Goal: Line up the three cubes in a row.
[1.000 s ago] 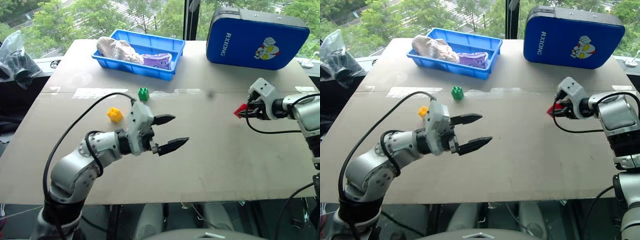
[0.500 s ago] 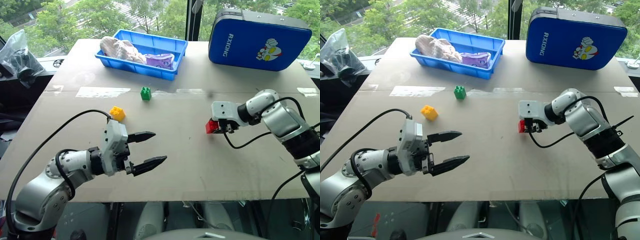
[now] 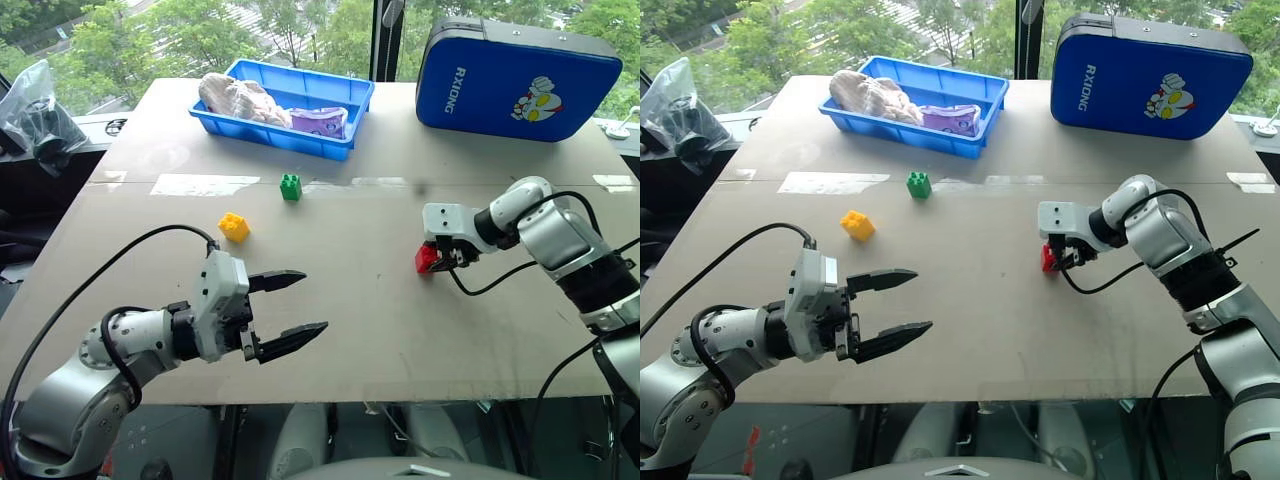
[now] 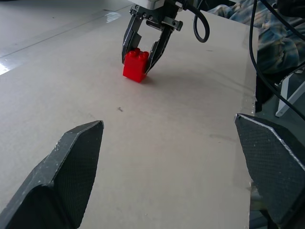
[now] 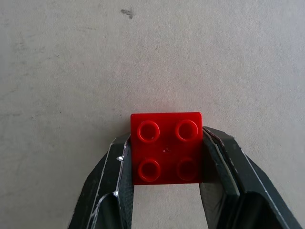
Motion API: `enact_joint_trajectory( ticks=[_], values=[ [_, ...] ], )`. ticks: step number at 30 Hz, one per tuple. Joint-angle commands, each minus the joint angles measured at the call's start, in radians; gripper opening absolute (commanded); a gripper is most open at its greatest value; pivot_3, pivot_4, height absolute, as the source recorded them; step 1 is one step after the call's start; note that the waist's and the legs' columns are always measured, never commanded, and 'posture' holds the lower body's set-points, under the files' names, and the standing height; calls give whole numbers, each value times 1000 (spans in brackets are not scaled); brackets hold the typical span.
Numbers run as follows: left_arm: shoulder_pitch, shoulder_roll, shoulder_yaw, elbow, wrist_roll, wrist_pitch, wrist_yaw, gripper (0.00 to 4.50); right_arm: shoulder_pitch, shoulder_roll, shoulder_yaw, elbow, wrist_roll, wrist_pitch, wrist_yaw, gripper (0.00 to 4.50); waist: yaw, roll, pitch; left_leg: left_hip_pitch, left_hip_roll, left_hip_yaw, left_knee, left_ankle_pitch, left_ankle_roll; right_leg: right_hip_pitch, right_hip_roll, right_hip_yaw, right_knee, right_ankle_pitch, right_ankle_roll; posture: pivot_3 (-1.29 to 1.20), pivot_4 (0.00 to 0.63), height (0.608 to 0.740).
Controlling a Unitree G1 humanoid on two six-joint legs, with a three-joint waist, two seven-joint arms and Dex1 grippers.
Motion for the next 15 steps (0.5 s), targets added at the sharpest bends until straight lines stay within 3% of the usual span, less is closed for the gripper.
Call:
enact_joint_trajectory(
  ticks=[1, 7, 13, 15],
  values=[
    [-3, 3, 8, -10, 1, -27, -7, 4500, -35, 6, -20, -6, -4, -1, 15, 1332, 0, 0, 0, 0, 0, 0, 0, 0, 0, 0, 0, 0, 0, 0, 0, 0, 150, 740],
    [2, -1, 8, -4, 9, -38, -1, 4500, -39, 14, -8, 35, -19, -31, 27, 1332, -1, 0, 0, 0, 0, 0, 0, 0, 0, 0, 0, 0, 0, 0, 0, 0, 150, 740],
    [21, -6, 14, -1, 22, -45, 6, 4500, -29, 23, -28, 56, -19, -105, 22, 4183, -1, 0, 0, 0, 0, 0, 0, 0, 0, 0, 0, 0, 0, 0, 0, 0, 150, 740],
    [7, -27, 20, 22, 31, -30, 60, 4500, -14, 4, -86, 13, 32, -93, 29, 4343, -1, 0, 0, 0, 0, 0, 0, 0, 0, 0, 0, 0, 0, 0, 0, 0, 150, 740]
  ],
)
